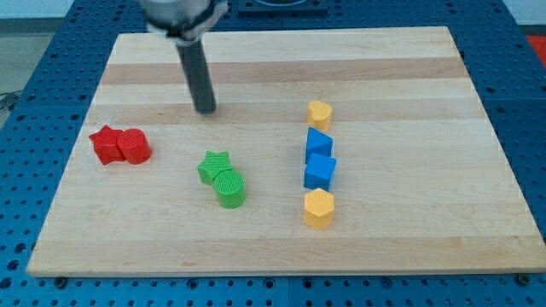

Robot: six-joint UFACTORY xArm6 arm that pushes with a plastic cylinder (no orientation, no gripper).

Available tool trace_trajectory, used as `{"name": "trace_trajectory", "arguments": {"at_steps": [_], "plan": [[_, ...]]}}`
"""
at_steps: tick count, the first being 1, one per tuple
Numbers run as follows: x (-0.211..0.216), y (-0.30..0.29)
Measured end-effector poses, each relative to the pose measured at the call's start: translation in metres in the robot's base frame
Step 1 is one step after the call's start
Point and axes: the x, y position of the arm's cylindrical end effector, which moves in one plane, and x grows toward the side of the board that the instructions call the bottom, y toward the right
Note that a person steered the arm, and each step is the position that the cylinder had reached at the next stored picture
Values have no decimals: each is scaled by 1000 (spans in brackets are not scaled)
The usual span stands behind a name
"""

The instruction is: Move the arm to the left of the yellow heart

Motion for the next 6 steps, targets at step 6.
{"name": "trace_trajectory", "arguments": {"at_steps": [6], "plan": [[65, 63]]}}
